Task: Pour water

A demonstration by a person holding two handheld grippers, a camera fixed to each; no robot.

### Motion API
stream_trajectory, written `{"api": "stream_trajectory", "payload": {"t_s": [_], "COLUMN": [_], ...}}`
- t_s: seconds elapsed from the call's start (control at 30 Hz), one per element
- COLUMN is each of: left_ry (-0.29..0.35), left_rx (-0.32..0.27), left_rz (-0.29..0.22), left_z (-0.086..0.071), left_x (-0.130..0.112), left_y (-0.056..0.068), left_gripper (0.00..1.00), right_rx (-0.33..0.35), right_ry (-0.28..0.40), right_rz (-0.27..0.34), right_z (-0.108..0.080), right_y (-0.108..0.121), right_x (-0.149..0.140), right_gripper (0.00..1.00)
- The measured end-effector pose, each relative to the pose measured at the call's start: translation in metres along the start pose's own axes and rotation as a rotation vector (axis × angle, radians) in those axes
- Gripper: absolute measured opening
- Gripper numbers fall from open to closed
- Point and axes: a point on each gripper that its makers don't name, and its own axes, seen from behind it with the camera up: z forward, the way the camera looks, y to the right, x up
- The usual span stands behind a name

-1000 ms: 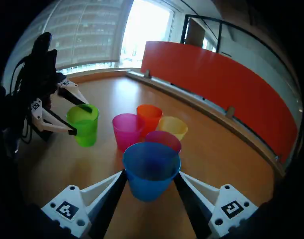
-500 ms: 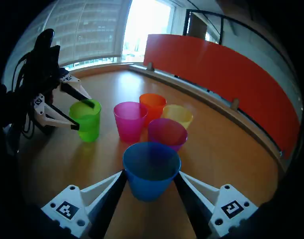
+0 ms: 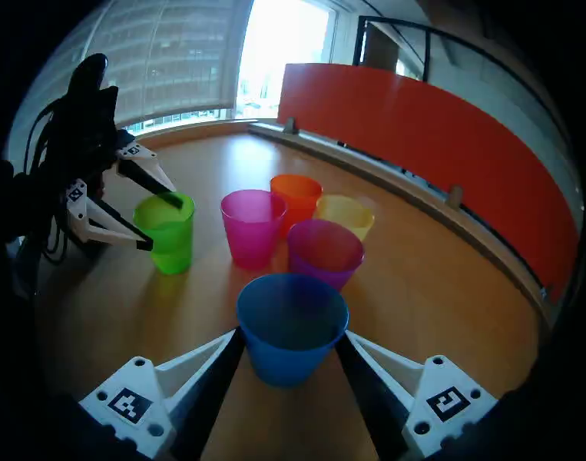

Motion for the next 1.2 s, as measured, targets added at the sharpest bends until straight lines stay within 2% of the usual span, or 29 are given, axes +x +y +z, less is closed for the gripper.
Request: {"api": "stream_trajectory", "payload": {"t_s": [0.3, 0.5, 0.77, 1.0, 1.2], "left_ry": [-0.027, -0.048, -0.061, -0.072, -0.103], "left_rx": [-0.007, -0.01, -0.014, -0.023, -0.029], "left_rz": [0.032, 0.034, 0.026, 0.015, 0.008], "left_z": [-0.002, -0.005, -0.007, -0.007, -0.005], "left_x": [-0.003, -0.005, -0.008, -0.007, -0.016], "left_y": [0.002, 0.002, 0.0, 0.0, -0.002], "left_gripper": [0.87, 0.87, 0.87, 0.87, 0.87], "right_rx": [0.0, 0.002, 0.005, -0.003, -0.003], "right_ry": [-0.015, -0.029, -0.032, -0.069, -0.07], "right_rz": [-0.01, -0.006, 0.016, 0.004, 0.012], "right_z": [-0.003, -0.006, -0.008, -0.009, -0.009], "right_y": [0.0, -0.001, -0.002, -0.001, -0.002], "right_x": [-0.004, -0.009, -0.013, -0.023, -0.026], "right_gripper": [0.88, 0.88, 0.88, 0.89, 0.9]}}
